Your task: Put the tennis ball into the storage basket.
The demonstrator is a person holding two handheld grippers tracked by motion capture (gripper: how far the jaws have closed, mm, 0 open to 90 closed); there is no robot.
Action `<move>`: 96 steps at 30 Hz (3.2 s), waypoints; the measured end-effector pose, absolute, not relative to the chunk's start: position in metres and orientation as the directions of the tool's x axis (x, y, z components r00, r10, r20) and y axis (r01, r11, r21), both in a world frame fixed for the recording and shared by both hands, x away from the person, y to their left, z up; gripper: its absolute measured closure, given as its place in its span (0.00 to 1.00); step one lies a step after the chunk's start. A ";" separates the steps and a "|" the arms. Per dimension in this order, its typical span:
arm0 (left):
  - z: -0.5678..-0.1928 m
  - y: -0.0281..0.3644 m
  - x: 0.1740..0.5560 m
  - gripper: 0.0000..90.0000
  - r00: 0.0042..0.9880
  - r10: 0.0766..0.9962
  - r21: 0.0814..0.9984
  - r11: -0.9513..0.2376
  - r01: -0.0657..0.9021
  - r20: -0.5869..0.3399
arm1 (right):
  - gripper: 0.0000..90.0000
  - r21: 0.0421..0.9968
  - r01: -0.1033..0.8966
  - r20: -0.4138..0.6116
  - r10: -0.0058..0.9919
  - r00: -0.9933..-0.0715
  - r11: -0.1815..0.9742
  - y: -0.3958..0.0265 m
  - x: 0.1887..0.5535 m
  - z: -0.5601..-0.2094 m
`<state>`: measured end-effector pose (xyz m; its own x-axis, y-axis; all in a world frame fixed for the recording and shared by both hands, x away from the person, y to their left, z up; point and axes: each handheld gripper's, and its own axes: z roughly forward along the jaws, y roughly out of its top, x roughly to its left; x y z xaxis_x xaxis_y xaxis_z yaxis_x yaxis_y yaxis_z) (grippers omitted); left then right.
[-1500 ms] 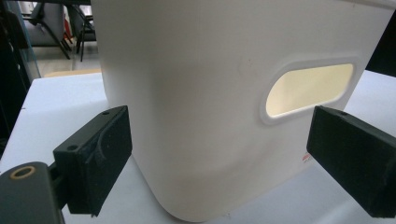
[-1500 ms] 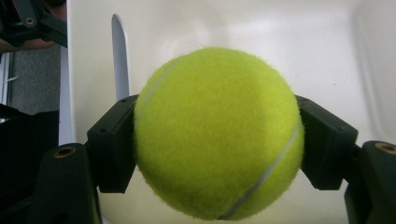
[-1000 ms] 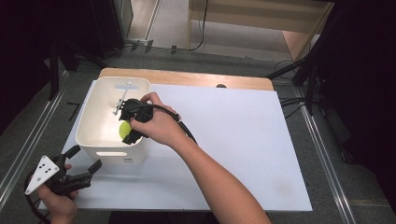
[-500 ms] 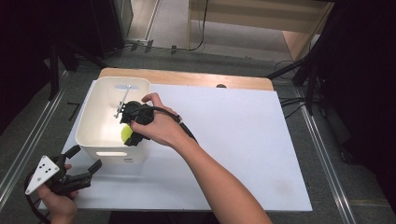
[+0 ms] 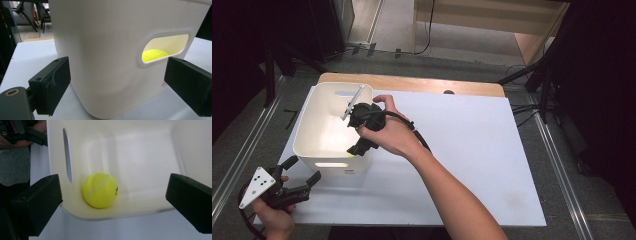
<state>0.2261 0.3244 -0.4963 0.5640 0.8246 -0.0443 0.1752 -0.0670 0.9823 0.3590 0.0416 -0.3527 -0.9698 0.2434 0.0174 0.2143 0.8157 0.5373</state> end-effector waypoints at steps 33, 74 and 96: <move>-0.496 0.324 0.226 0.08 0.562 0.826 0.981 -0.077 0.178 -0.037 | 0.00 0.676 0.354 0.035 0.452 -0.892 0.646 -0.075 0.345 -0.367; -0.496 0.324 0.226 0.08 0.561 0.827 0.981 -0.077 0.180 -0.038 | 0.00 0.800 0.407 0.073 0.602 -0.795 0.442 -0.183 0.303 -0.403; -0.496 0.324 0.225 0.08 0.560 0.827 0.981 -0.080 0.179 -0.034 | 0.00 0.832 0.433 0.095 0.681 -0.726 0.346 -0.232 0.279 -0.427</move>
<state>0.2255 0.3236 -0.4965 0.5605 0.8275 -0.0344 0.1788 -0.0803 0.9806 0.2789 -0.2321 -0.4270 -0.7263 0.6808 0.0952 0.4331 0.3457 0.8324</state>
